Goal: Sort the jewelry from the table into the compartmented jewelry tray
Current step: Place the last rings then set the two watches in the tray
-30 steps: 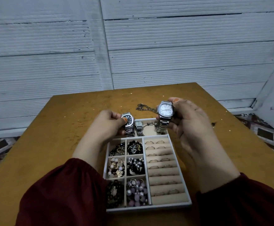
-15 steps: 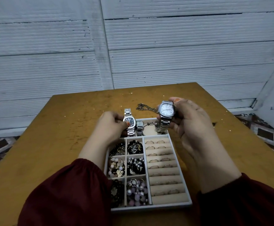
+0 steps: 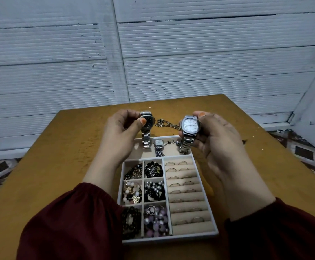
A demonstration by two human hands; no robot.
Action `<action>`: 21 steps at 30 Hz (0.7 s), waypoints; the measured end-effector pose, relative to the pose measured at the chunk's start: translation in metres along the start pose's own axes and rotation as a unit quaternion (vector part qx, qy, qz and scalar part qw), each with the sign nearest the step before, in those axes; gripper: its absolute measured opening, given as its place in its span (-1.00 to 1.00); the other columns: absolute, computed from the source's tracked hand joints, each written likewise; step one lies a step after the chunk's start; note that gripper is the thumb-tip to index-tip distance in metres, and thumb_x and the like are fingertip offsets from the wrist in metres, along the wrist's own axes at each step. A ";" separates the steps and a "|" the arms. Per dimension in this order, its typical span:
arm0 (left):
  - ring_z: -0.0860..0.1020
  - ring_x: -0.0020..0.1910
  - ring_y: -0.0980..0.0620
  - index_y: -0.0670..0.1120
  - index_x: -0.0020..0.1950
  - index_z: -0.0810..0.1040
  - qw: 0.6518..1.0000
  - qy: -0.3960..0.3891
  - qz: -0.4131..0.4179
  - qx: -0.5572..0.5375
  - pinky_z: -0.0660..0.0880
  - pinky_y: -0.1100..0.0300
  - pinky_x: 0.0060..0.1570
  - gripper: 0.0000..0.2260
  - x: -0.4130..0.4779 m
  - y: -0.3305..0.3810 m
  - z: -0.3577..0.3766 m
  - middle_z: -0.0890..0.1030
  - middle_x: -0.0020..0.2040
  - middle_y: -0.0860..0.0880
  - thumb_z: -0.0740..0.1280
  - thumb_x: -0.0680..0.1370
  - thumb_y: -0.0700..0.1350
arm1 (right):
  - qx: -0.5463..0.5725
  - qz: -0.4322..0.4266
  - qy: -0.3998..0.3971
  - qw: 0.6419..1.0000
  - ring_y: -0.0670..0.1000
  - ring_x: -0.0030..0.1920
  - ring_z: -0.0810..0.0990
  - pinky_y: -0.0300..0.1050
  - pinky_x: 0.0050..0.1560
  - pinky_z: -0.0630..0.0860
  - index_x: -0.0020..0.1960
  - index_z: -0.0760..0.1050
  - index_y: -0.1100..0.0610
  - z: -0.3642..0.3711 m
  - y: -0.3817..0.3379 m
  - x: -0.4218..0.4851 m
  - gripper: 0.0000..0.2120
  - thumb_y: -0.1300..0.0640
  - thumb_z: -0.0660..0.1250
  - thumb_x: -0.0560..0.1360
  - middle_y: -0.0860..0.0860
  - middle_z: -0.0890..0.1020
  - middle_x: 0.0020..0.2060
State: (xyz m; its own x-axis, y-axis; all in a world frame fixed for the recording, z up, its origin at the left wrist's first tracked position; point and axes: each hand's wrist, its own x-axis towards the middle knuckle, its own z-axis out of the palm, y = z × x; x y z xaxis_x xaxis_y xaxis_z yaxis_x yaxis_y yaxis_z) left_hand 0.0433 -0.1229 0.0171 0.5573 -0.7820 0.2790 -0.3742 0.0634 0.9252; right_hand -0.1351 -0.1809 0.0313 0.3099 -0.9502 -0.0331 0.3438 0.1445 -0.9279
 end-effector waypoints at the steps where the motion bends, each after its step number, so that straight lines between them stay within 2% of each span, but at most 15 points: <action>1: 0.61 -0.07 0.08 0.00 -0.07 0.55 1.000 -0.004 0.000 0.000 0.50 0.21 -0.04 -0.91 -0.001 -0.001 0.001 0.66 -0.08 0.00 0.36 0.52 -0.20 | -0.001 -0.001 -0.002 1.000 0.13 -0.25 0.63 0.06 -0.08 0.57 -0.03 0.49 0.18 -0.001 0.000 0.000 -0.88 0.24 0.18 0.59 0.35 0.61 0.04; 4: 0.62 -0.05 0.04 -0.02 -0.09 0.54 1.000 -0.023 -0.017 0.000 0.54 0.29 -0.12 -0.89 -0.005 -0.007 0.000 0.65 -0.06 -0.04 0.37 0.51 -0.23 | -0.006 -0.001 -0.003 1.000 0.10 -0.30 0.65 0.08 -0.06 0.52 -0.01 0.49 0.19 -0.001 0.000 0.001 -0.89 0.23 0.18 0.59 0.34 0.61 0.03; 7: 0.62 -0.03 -0.05 -0.06 -0.10 0.54 0.999 -0.036 -0.037 -0.009 0.57 0.18 -0.04 -0.90 -0.008 -0.010 -0.001 0.64 -0.04 -0.15 0.39 0.49 -0.25 | -0.008 0.000 -0.007 1.000 0.08 -0.32 0.65 -0.01 -0.14 0.56 -0.01 0.49 0.19 -0.002 0.000 0.001 -0.89 0.23 0.18 0.58 0.32 0.62 0.02; 9: 0.61 -0.12 -0.04 -0.10 -0.11 0.54 0.998 -0.036 -0.052 -0.014 0.54 0.27 -0.15 -0.92 -0.009 -0.011 -0.002 0.62 -0.08 -0.18 0.39 0.49 -0.26 | -0.011 0.000 -0.013 1.000 0.06 -0.31 0.66 0.01 -0.09 0.56 0.00 0.49 0.19 -0.002 0.000 0.001 -0.88 0.22 0.18 0.59 0.30 0.63 0.02; 11: 0.55 -0.28 0.09 -0.13 -0.12 0.53 0.997 -0.035 -0.068 -0.012 0.47 0.39 -0.31 -0.94 -0.010 -0.011 -0.002 0.59 -0.18 -0.14 0.37 0.50 -0.26 | -0.012 0.002 -0.016 1.000 0.06 -0.30 0.67 0.11 0.01 0.55 0.01 0.49 0.18 -0.002 0.001 0.001 -0.87 0.23 0.17 0.59 0.29 0.63 0.01; 13: 0.50 -0.38 0.17 -0.13 -0.13 0.52 0.995 -0.042 -0.085 -0.007 0.43 0.40 -0.38 -0.95 -0.011 -0.012 -0.002 0.57 -0.23 -0.09 0.36 0.51 -0.25 | -0.014 0.003 -0.015 1.000 0.07 -0.30 0.67 0.21 0.13 0.49 0.00 0.49 0.18 -0.002 0.001 0.000 -0.87 0.23 0.17 0.59 0.29 0.64 0.00; 15: 0.51 -0.41 0.18 -0.14 -0.13 0.52 0.993 -0.050 -0.106 -0.003 0.47 0.32 -0.34 -0.95 -0.011 -0.013 -0.001 0.59 -0.25 -0.08 0.35 0.52 -0.24 | -0.015 0.002 -0.014 1.000 0.07 -0.30 0.67 0.18 0.10 0.50 -0.01 0.49 0.17 0.000 0.002 0.000 -0.87 0.23 0.17 0.59 0.29 0.64 -0.01; 19: 0.52 -0.37 0.00 -0.17 -0.09 0.50 0.991 -0.041 -0.124 0.019 0.57 -0.04 -0.09 -0.95 -0.009 -0.013 -0.001 0.57 -0.29 -0.08 0.34 0.53 -0.21 | 0.006 0.002 -0.014 1.000 0.07 -0.35 0.66 0.01 -0.10 0.54 -0.04 0.48 0.17 0.000 0.002 0.001 -0.88 0.23 0.17 0.59 0.27 0.63 -0.06; 21: 0.54 -0.39 -0.03 -0.15 0.03 0.43 0.989 -0.033 -0.145 0.015 0.58 -0.02 -0.19 -0.86 -0.009 -0.010 -0.001 0.58 -0.23 -0.12 0.35 0.53 -0.19 | 0.006 0.000 -0.016 1.000 0.06 -0.34 0.66 -0.03 -0.14 0.56 -0.03 0.48 0.18 -0.001 0.002 0.001 -0.88 0.23 0.17 0.59 0.27 0.63 -0.06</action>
State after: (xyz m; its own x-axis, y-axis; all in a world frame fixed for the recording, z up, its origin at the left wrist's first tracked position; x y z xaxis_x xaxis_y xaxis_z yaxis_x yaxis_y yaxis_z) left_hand 0.0428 -0.1155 0.0053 0.5948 -0.8037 -0.0145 -0.2289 -0.1867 0.9554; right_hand -0.1347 -0.1822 0.0287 0.3376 -0.9410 -0.0221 0.3541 0.1487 -0.9233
